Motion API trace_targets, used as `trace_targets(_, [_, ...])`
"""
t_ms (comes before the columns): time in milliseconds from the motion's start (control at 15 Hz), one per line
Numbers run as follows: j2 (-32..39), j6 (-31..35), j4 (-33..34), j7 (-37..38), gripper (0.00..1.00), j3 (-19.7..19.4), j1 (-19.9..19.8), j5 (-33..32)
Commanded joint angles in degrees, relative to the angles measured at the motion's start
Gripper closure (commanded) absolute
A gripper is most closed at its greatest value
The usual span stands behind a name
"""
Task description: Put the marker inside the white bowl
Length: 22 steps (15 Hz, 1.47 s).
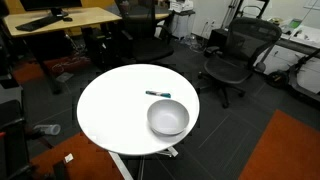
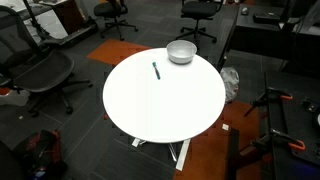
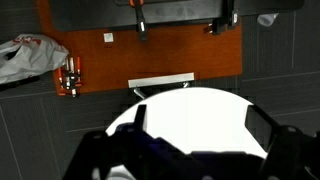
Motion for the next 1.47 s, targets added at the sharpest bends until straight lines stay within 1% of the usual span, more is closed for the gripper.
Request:
trace_targets(0, [0.07, -0.08, 0.07, -0.29, 0.0, 0.53, -0.59, 0.31])
trace_targets(467, [0.07, -0.08, 0.07, -0.29, 0.0, 0.53, -0.59, 0.31])
trace_targets(733, [5.39, 0.17, 4.09, 3.03, 0.0, 1.6, -0.96, -0.15])
trace_targets(1067, [12.35, 3.42, 9.09, 7.49, 0.0, 2.03, -0.42, 3.19])
trace_targets(1400, [18.48, 9.19, 12.27, 13.71, 0.0, 3.7, -0.12, 7.31])
